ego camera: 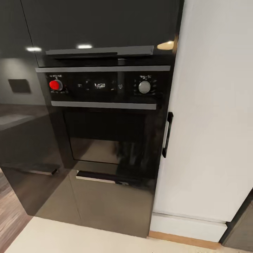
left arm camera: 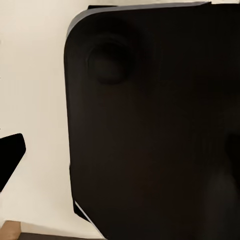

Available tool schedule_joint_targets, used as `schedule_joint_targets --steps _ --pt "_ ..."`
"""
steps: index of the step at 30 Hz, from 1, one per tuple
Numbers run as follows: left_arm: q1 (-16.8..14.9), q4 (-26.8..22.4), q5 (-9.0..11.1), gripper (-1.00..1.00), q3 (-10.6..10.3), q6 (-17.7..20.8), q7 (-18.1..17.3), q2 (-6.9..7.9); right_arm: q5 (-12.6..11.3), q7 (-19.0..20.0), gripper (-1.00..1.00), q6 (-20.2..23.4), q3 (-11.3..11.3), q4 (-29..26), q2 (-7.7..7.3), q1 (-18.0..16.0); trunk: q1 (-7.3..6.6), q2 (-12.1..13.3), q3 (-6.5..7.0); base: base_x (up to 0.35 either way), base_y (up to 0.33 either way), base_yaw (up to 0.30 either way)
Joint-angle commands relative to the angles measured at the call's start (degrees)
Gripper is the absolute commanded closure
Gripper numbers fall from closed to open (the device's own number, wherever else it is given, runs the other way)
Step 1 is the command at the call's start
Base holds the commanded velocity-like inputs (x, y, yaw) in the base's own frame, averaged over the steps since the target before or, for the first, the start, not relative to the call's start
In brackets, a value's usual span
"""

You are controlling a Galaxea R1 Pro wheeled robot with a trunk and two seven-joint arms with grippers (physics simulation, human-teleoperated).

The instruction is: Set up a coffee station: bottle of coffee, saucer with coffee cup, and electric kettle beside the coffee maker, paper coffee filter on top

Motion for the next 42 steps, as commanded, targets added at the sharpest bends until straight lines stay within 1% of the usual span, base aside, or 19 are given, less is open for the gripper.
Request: schedule_joint_targets --steps 1,6,7,19,33,37,39,42 --pt "0.01 -0.01 0.04 -1.00 -0.02 -0.52 -0.02 0.00 -0.01 0.02 -1.00 -0.23 -0.05 0.04 0.01 -0.04 0.00 -0.02 -0.04 0.000 0.000 -0.264" --pt "0.01 -0.05 -0.15 -1.00 -0.07 -2.12 -0.02 0.05 0.06 0.02 -1.00 -0.42 -0.05 0.05 0.01 -0.04 0.00 -0.02 -0.04 0.000 0.000 -0.264" --pt "0.01 -0.04 -0.16 -1.00 -0.07 -4.04 -0.02 0.04 0.06 0.02 -1.00 -0.42 -0.05 0.06 0.01 -0.04 0.00 -0.02 -0.04 0.000 0.000 -0.264" --pt "0.04 -0.01 0.23 -1.00 -0.07 -3.80 -0.02 -0.08 0.08 0.02 -1.00 -0.47 -0.05 0.09 0.00 -0.04 0.00 -0.02 -0.04 0.000 0.000 -0.264" --pt "0.04 -0.01 0.33 -1.00 0.01 -3.30 0.85 -0.09 0.08 0.02 -1.00 -0.50 -0.13 0.00 -0.12 -0.04 -3.08 5.59 2.47 0.000 0.000 -0.264" --pt "0.06 -0.01 0.33 -1.00 0.01 -3.30 0.81 -0.09 0.08 0.00 -1.00 -0.51 -0.13 0.00 -0.29 -0.04 -3.95 7.19 3.19 0.000 0.000 -0.265" --pt "0.03 -0.01 0.33 -1.00 -0.02 -3.27 0.82 -0.09 0.08 -0.01 -1.00 -0.48 -0.13 0.00 -0.70 -0.04 -4.39 8.00 3.55 0.000 0.000 -0.265" --pt "0.05 -0.01 0.33 -1.00 -0.01 -3.23 0.84 -0.09 0.03 0.01 -1.00 -0.45 -0.13 0.00 -0.93 -0.04 -5.05 9.20 4.08 0.000 0.000 -0.267"
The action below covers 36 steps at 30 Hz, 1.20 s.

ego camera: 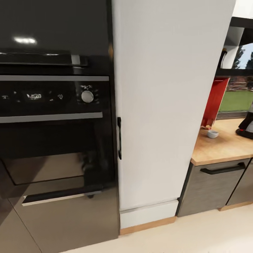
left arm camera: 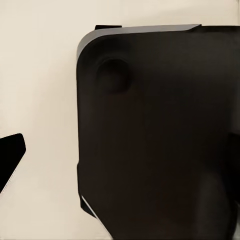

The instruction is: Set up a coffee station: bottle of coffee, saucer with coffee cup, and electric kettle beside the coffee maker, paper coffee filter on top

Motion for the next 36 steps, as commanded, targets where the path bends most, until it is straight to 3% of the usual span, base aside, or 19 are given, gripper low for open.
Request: schedule_joint_targets --steps 1,36 --pt "0.03 -0.01 0.07 -1.00 0.01 -0.21 0.04 -0.01 -0.05 0.02 -1.00 -0.14 -0.05 0.05 0.00 -0.04 -0.23 0.39 0.14 0.000 0.000 -0.268" --pt "0.06 -0.01 0.07 -1.00 0.09 -0.17 0.09 -0.27 -0.08 0.00 -1.00 -0.13 -0.14 -1.44 -0.11 -0.04 -7.91 14.42 6.42 0.000 0.000 -0.288"
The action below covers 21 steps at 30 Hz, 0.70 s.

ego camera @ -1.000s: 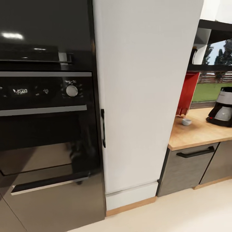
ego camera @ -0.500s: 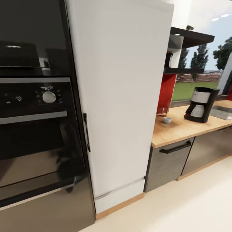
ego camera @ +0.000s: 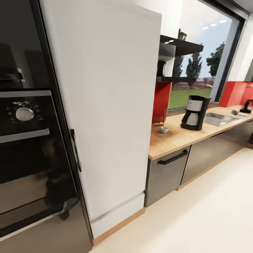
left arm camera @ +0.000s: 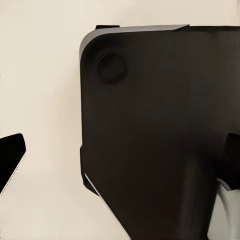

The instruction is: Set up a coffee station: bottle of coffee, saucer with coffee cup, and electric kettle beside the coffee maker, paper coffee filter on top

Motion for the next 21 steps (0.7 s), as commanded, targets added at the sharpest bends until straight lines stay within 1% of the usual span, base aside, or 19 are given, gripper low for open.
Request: schedule_joint_targets --steps 1,21 --pt "0.01 -0.01 0.07 -1.00 0.02 -0.19 0.07 -0.01 -0.02 0.02 -1.00 -0.14 -0.06 0.05 0.01 -0.04 -0.22 0.38 0.13 0.000 0.000 -0.289" --pt "0.00 -0.01 0.07 -1.00 -0.06 -0.21 0.07 0.02 -0.04 0.01 -1.00 -0.14 -0.04 0.05 0.03 -0.04 -4.62 8.40 3.72 0.000 0.000 -0.289"
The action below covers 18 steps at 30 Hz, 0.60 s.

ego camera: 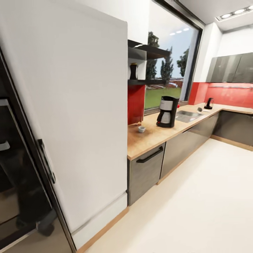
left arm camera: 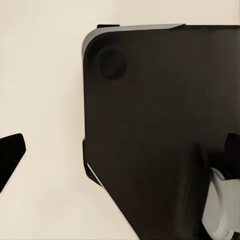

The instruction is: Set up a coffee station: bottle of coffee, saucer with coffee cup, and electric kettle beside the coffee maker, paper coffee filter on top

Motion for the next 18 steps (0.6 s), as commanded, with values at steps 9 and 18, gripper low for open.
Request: schedule_joint_targets --steps 9,18 --pt "-0.02 -0.01 0.07 -1.00 0.26 -0.26 0.07 -0.03 0.02 0.01 -1.00 -0.14 -0.01 0.05 0.04 -0.04 -1.98 3.58 1.56 0.000 0.000 -0.289" --pt "0.00 -0.01 0.07 -1.00 0.27 -0.25 0.07 -0.03 0.03 0.03 -1.00 -0.14 -0.01 0.05 0.04 -0.04 -3.95 7.19 3.18 0.000 0.000 -0.289"
